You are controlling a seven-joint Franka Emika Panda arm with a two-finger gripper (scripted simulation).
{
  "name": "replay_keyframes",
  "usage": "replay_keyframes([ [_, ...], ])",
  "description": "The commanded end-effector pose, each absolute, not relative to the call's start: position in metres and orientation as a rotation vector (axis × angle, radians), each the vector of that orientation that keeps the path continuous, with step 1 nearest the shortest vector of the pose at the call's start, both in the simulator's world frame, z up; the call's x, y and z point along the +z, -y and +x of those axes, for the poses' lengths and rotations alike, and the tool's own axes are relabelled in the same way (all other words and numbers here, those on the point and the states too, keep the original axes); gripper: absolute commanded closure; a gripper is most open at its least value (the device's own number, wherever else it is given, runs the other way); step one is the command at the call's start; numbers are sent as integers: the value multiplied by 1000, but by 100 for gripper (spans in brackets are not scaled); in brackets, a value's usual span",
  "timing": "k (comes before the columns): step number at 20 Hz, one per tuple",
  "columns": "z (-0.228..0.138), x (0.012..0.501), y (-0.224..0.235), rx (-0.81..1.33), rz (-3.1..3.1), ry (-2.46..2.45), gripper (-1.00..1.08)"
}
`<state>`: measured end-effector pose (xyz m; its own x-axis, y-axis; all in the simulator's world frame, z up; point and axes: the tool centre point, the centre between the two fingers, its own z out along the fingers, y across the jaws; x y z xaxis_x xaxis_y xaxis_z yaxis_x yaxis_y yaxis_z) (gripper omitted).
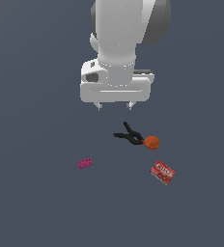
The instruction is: Pick up a designated object from a clutter of objects.
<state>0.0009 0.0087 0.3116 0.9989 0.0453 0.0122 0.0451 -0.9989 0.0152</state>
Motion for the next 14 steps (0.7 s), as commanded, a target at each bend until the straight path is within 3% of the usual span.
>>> replay_keyframes([
  [1,1,312,-9,20,3126,-71,-92],
  [14,1,305,7,-18,3098,-61,-92],
])
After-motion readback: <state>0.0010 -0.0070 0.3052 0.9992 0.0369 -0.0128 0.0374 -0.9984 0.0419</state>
